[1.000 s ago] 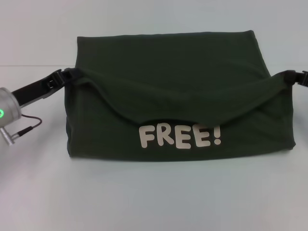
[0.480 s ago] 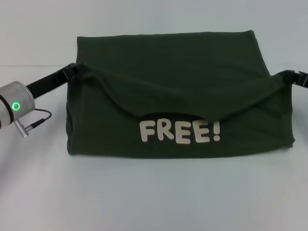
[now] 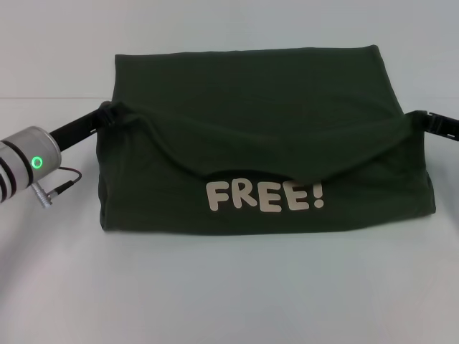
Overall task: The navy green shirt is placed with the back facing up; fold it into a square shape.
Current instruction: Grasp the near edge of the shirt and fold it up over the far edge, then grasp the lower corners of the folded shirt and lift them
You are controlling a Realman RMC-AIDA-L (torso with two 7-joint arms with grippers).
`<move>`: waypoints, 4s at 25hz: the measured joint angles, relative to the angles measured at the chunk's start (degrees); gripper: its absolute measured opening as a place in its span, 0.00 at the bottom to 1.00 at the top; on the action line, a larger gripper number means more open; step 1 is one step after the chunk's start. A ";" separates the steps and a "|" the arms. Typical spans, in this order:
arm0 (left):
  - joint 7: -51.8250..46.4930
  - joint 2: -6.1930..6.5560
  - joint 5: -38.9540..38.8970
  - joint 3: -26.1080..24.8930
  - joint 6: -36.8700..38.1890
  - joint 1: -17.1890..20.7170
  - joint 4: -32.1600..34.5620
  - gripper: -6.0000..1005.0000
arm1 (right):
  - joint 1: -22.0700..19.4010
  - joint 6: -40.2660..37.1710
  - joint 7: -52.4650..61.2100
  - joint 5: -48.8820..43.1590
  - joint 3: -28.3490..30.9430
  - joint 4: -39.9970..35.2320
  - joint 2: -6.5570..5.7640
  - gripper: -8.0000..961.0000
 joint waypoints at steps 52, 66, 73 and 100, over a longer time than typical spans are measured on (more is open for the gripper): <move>-7.67 9.52 -5.03 10.60 24.42 9.99 -4.73 0.83 | -13.15 -31.12 -13.55 15.86 -1.33 0.76 -5.09 0.95; -12.89 10.53 6.77 13.71 26.80 12.67 1.70 0.85 | -15.38 -38.68 -22.70 9.36 -2.26 1.78 -4.02 0.95; -12.32 9.65 6.82 15.28 21.17 12.10 1.03 0.83 | -15.59 -39.11 -25.31 8.32 -2.29 1.75 -2.99 0.95; -10.78 7.19 7.54 20.95 15.82 10.69 0.71 0.66 | -15.15 -38.56 -24.79 8.33 -2.28 1.82 -2.82 0.95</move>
